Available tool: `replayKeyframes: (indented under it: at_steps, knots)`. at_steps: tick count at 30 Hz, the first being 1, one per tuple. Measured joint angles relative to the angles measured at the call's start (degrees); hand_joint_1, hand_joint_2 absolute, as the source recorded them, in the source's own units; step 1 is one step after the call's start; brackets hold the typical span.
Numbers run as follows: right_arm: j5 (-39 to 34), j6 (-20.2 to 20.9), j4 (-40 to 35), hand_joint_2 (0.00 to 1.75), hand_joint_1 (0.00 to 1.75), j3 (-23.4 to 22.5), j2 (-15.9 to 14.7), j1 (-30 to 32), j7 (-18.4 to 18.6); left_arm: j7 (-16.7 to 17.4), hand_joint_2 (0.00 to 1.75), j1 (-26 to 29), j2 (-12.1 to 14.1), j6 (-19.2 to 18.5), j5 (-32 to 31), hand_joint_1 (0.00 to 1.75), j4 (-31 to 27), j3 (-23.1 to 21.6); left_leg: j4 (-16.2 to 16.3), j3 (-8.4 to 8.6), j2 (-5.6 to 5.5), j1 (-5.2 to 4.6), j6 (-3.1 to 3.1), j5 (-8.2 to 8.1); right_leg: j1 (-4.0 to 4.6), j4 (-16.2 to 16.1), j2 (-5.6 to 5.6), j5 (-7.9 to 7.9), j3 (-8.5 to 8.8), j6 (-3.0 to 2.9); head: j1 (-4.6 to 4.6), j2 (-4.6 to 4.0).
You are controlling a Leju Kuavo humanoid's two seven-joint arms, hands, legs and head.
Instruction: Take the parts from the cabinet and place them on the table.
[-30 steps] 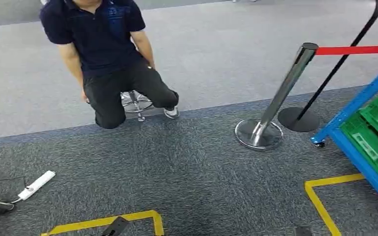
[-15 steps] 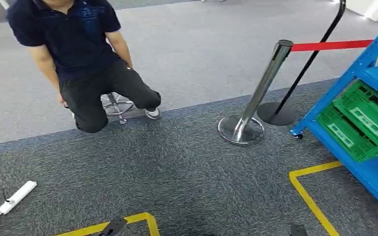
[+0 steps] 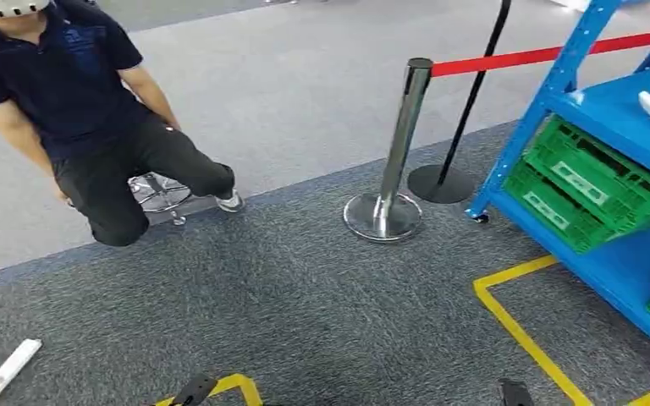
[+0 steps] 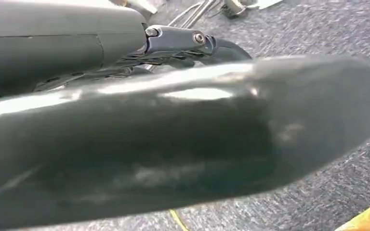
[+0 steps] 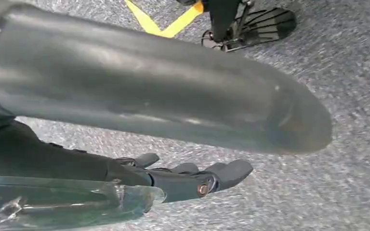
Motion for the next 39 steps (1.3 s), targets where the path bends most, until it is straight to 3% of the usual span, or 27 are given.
replayKeyframes:
  at_steps: [2, 3, 4, 5, 7, 8, 9, 10, 12, 13, 14, 16, 17, 18, 20, 23, 24, 27, 28, 29, 30, 32, 33, 34, 36, 38, 39]
  knots:
    - [0.00, 0.00, 0.00, 0.00, 0.00, 0.00, 0.00, -0.10, -0.13, -0.18, 0.00, -0.08, 0.00, -0.22, 0.02, 0.00, 0.00, 0.00, -9.08, 4.33, -1.22, 0.00, 0.47, 4.91, -0.12, 0.00, 1.08, 0.15, 0.05, 0.19, 0.00, 0.00]
    - [0.00, 0.00, 0.00, 0.00, 0.00, 0.00, 0.09, -0.13, -0.18, -0.33, 0.00, -0.09, -0.02, -0.26, 0.02, 0.00, 0.00, 0.00, -12.73, 6.12, -3.51, 0.05, 0.68, 6.00, -0.23, 0.00, 1.43, 0.25, -0.10, 0.37, 0.02, 0.00]
    - [0.02, 0.00, 0.00, 0.00, 0.00, 0.00, 0.11, -0.24, -0.17, -0.39, 0.00, -0.13, -0.02, -0.26, 0.04, 0.00, 0.00, 0.00, -14.98, 6.80, -4.23, 0.28, 0.61, 5.60, 0.17, 0.51, 2.01, 0.13, -0.50, 0.67, 0.02, 0.00]
    - [0.02, 0.00, 0.00, 0.00, 0.00, 0.00, 0.13, -0.14, -0.26, -0.42, 0.00, -0.20, -0.02, -0.33, 0.11, 0.00, 0.00, 0.00, -14.64, 6.57, -3.79, 0.05, 0.34, 5.68, -0.11, 0.15, 2.32, 0.45, -0.71, 1.13, 0.09, 0.00]
    - [0.02, -0.04, 0.00, 0.00, 0.00, 0.00, 0.13, 0.22, -0.35, -0.42, 0.00, -0.22, 0.00, -0.33, 0.48, 0.00, 0.00, 0.06, -14.81, 6.55, -3.26, -0.17, 0.87, 5.94, -0.42, -0.40, 3.03, 0.87, -0.75, 1.90, 0.05, 0.00]
    - [0.02, -0.09, 0.00, 0.00, 0.00, 0.00, 0.11, 0.31, -0.37, -0.44, 0.00, -0.29, -0.02, -0.37, 0.55, 0.00, 0.00, 0.11, -15.48, 6.69, -2.61, 0.22, 1.41, 6.43, -0.38, -0.17, 2.68, 0.69, -1.41, 2.09, 0.04, 0.00]
    - [0.04, -0.15, 0.00, 0.00, 0.00, 0.00, 0.13, 0.35, -0.39, -0.48, 0.00, -0.35, -0.07, -0.59, 0.63, 0.00, 0.00, 0.15, -15.59, 6.77, -2.20, 0.19, 1.61, 6.53, -0.14, 1.01, -0.01, -0.29, -1.84, 2.16, 0.15, 0.00]
    - [0.07, -0.15, 0.00, 0.00, 0.00, 0.02, 0.15, 0.18, -0.46, -0.61, 0.00, -0.33, -0.11, -0.98, 0.70, 0.00, 0.00, 0.18, -15.58, 6.73, -1.81, 0.17, 1.89, 6.49, -0.05, 4.01, -1.48, -2.25, -3.15, 2.31, 0.33, 0.00]
    - [0.09, -0.15, 0.00, 0.00, 0.00, 0.02, 0.17, -0.12, -0.52, -0.77, 0.00, -0.04, -0.09, -1.40, 0.76, 0.00, 0.00, 0.24, -15.55, 6.72, -0.42, 0.05, 1.99, 6.42, -0.10, 13.78, -2.32, -6.77, -7.62, 2.66, 0.22, 0.00]
    - [0.09, -0.17, 0.00, 0.00, 0.00, 0.02, 0.17, -0.04, -0.52, -0.77, 0.00, 0.00, -0.07, -1.38, 0.81, 0.00, 0.00, 0.28, -15.54, 6.71, 0.10, 0.05, 1.99, 6.42, -0.10, 17.00, -2.40, -7.65, -9.05, 2.85, 0.28, 0.00]
    - [0.07, -0.17, 0.00, 0.00, 0.00, 0.02, 0.17, 0.10, -0.52, -0.77, 0.00, 0.00, -0.07, -1.38, 0.85, 0.00, 0.00, 0.33, -15.54, 6.74, 0.59, 0.07, 2.00, 6.40, -0.13, 17.28, -2.44, -7.16, -9.11, 2.97, 0.26, 0.00]
    - [0.07, -0.20, 0.00, 0.00, 0.00, 0.00, 0.17, 0.14, -0.55, -0.77, 0.00, -0.04, -0.11, -1.36, 0.85, 0.00, 0.00, 0.33, -15.49, 6.84, 1.47, 0.18, 1.81, 6.28, -0.24, 10.38, -2.85, -3.11, -5.36, 3.13, 0.26, 0.00]
    - [0.07, -0.22, 0.00, 0.00, 0.00, 0.02, 0.17, 0.08, -0.63, -0.76, 0.00, -0.05, -0.13, -1.35, 0.83, 0.00, 0.00, 0.35, -15.39, 6.98, 1.83, 0.28, 1.57, 6.13, -0.28, 4.60, -3.90, -0.82, -2.11, 3.31, 0.26, 0.00]
    - [0.07, -0.20, 0.00, 0.00, 0.00, 0.02, 0.17, -0.03, -0.68, -0.77, 0.00, -0.05, -0.11, -1.33, 0.81, 0.00, 0.00, 0.35, -15.14, 7.07, 2.20, 0.19, 1.18, 5.91, -0.31, 0.34, -5.70, -0.55, 0.07, 3.56, 0.31, 0.00]
    - [0.07, -0.20, 0.00, 0.00, 0.00, 0.02, 0.33, -0.22, -0.72, -0.76, 0.00, -0.08, -0.02, -1.27, 0.77, 0.00, 0.00, 0.35, -14.86, 6.99, 2.47, -0.33, 0.62, 5.76, -0.11, 0.02, -4.63, -0.59, 0.57, 2.11, -0.05, 0.00]
    - [0.07, -0.22, 0.00, 0.00, 0.00, 0.00, 0.31, -0.02, -0.70, -0.77, 0.00, -0.14, -0.07, -1.25, 0.77, 0.00, 0.00, 0.35, -15.06, 7.09, 3.26, -0.08, -0.24, 5.74, -0.05, 0.02, -3.64, -0.31, 0.21, 0.89, -0.13, 0.00]
    - [0.07, -0.06, 0.00, 0.00, 0.00, -0.02, 0.31, -0.07, -0.70, -0.83, 0.00, -0.19, -0.07, -1.27, 0.77, 0.00, 0.00, 0.35, -14.27, 6.82, 1.99, 0.08, -0.67, 4.83, -0.16, -0.06, -3.19, -0.13, 0.20, 0.50, -0.15, 0.00]
    - [0.00, 0.96, 0.00, 0.00, 0.00, -0.02, 0.33, -0.25, -0.70, -1.05, 0.00, -0.15, -0.07, -1.53, 0.72, 0.00, 0.00, 0.35, -2.16, 1.34, 0.30, 0.20, -1.03, -1.56, -0.17, -0.06, -2.02, 0.00, -0.03, -0.10, -0.26, 0.00]
    - [-0.02, 0.98, 0.00, 0.00, 0.00, -0.02, 0.33, -0.13, -0.70, -1.07, 0.00, -0.09, -0.07, -1.55, 0.72, 0.00, 0.00, 0.35, 1.71, -0.63, 0.23, 0.20, -1.01, -2.71, -0.12, -0.06, -1.51, 0.03, -0.10, -0.14, -0.28, 0.00]
    - [0.02, 0.96, 0.00, 0.00, 0.00, -0.02, 0.33, -0.04, -0.79, -1.18, 0.00, -0.04, -0.04, -1.55, 0.74, 0.00, 0.00, 0.37, 2.86, -1.36, 0.18, 0.20, -0.89, -2.44, -0.10, -0.05, -1.01, 0.06, -0.14, -0.15, -0.24, 0.00]
    - [0.04, 0.90, 0.00, 0.00, 0.00, -0.02, 0.31, 0.00, -1.01, -1.33, 0.00, -0.04, -0.04, -1.55, 0.88, 0.00, 0.00, 0.37, 1.47, -0.81, 0.11, 0.19, -0.68, -0.87, -0.10, -0.05, -0.47, 0.13, -0.16, -0.17, -0.26, 0.00]
    - [0.07, 0.74, 0.00, 0.00, 0.00, -0.02, 0.31, -0.10, -1.29, -1.64, 0.00, -0.11, -0.04, -1.49, 0.92, 0.00, 0.00, 0.39, -6.32, 2.99, -0.44, 0.19, -0.15, 3.79, -0.11, -0.05, 0.67, 0.32, -0.15, 0.03, -0.26, 0.00]
    - [0.09, 0.63, 0.00, 0.00, 0.00, -0.02, 0.33, -0.16, -1.40, -1.82, 0.00, -0.13, -0.04, -1.44, 1.05, 0.00, 0.00, 0.42, -11.02, 5.47, -1.95, 0.21, 0.16, 5.62, -0.22, -0.05, 1.13, 0.42, -0.18, 0.19, -0.26, 0.00]
    - [0.13, 0.59, 0.00, 0.00, 0.00, -0.02, 0.33, -0.23, -1.40, -1.92, 0.00, -0.16, -0.04, -1.42, 1.14, 0.00, 0.00, 0.44, -13.99, 6.73, -3.76, 0.09, 0.50, 5.74, 0.09, 0.21, 1.57, 0.44, -0.46, 0.49, -0.28, 0.00]
    - [0.26, 0.52, 0.00, 0.00, 0.00, -0.02, 0.33, -0.06, -1.46, -2.01, 0.00, -0.33, -0.09, -1.38, 1.22, 0.00, 0.00, 0.46, -14.72, 6.81, -3.25, 0.07, 0.24, 5.50, -0.13, 0.04, 2.20, 0.77, -0.94, 1.18, -0.26, 0.00]
    - [0.37, 0.44, 0.00, 0.00, 0.00, -0.02, 0.33, 0.27, -1.44, -2.01, 0.00, -0.35, -0.09, -1.38, 1.22, 0.00, 0.00, 0.50, -15.25, 6.84, -2.58, 0.02, 1.07, 5.99, -0.34, -0.57, 2.88, 1.15, -1.14, 2.09, -0.28, 0.00]
    - [0.42, 0.39, 0.00, 0.00, 0.00, -0.02, 0.31, 0.34, -1.44, -2.03, 0.00, -0.41, -0.11, -1.38, 1.22, 0.00, 0.00, 0.52, -15.67, 6.98, -1.90, 0.30, 1.42, 6.38, -0.35, 0.11, 1.73, 0.74, -1.68, 2.18, -0.28, 0.00]
